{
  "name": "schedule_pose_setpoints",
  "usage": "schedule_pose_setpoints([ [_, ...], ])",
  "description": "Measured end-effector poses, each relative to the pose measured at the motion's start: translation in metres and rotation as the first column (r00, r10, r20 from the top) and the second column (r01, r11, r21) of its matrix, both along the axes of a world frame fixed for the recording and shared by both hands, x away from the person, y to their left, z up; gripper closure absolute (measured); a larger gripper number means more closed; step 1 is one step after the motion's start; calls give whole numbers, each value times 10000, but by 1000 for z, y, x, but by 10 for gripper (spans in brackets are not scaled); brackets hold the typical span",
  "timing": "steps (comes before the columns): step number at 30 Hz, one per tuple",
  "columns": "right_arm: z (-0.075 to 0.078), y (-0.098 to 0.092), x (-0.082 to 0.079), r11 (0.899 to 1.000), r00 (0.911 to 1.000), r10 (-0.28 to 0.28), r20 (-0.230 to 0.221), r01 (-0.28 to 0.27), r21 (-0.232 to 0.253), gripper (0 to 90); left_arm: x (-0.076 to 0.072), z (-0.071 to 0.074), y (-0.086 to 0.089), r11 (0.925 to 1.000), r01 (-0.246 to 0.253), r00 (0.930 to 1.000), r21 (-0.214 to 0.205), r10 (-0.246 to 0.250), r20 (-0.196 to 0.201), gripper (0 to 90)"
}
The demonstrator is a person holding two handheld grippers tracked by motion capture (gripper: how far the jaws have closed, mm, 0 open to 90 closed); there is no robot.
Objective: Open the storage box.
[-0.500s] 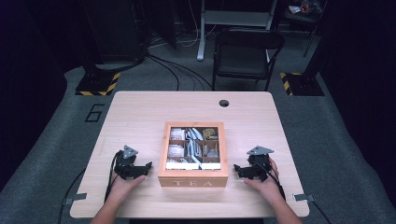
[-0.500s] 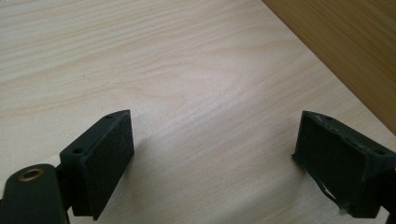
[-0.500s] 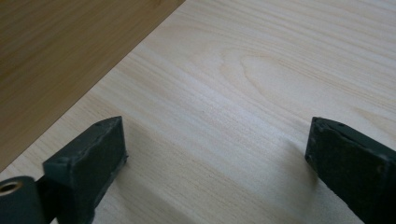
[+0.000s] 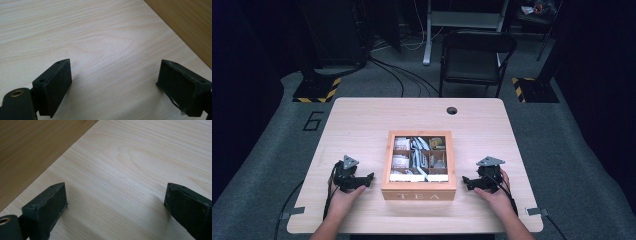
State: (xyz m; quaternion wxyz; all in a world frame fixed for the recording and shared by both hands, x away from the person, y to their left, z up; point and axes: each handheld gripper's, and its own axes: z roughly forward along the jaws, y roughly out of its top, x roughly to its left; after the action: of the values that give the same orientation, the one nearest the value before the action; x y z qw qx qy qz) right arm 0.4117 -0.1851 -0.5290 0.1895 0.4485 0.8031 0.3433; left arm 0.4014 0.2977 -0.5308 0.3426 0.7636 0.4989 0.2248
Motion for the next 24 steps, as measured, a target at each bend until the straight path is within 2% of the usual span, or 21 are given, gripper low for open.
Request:
schedule_pose_setpoints([
  [6,0,-1,1,9999,10000,86,38,-86,-96,40,-1,1,2,9998,183,9997,38,-182,-163,120],
  [8,0,-1,1,9999,9999,105,33,-105,-81,41,0,0,2,9998,194,9998,-11,-194,-22,122],
  [10,0,0,-1,10000,10000,-35,-81,35,71,51,0,1,2,9996,269,9996,-6,-269,-91,126],
  [13,0,0,-1,10000,10000,45,20,-45,29,66,-1,1,2,9997,257,9996,-51,-258,-88,135],
  [17,2,1,-4,9998,9998,176,96,-176,2,148,-1,1,4,9994,269,9996,-228,-270,-58,157],
  [20,3,1,-5,9996,9996,265,56,-265,35,190,-2,4,4,9968,384,9992,-696,-393,-110,226],
  [21,4,0,-5,9995,9994,327,93,-327,-17,247,-2,5,5,9956,497,9984,-795,-518,-236,268],
  [24,7,-1,-5,9993,9994,342,-26,-341,120,342,-2,7,5,9918,693,9967,-1073,-734,-348,315],
])
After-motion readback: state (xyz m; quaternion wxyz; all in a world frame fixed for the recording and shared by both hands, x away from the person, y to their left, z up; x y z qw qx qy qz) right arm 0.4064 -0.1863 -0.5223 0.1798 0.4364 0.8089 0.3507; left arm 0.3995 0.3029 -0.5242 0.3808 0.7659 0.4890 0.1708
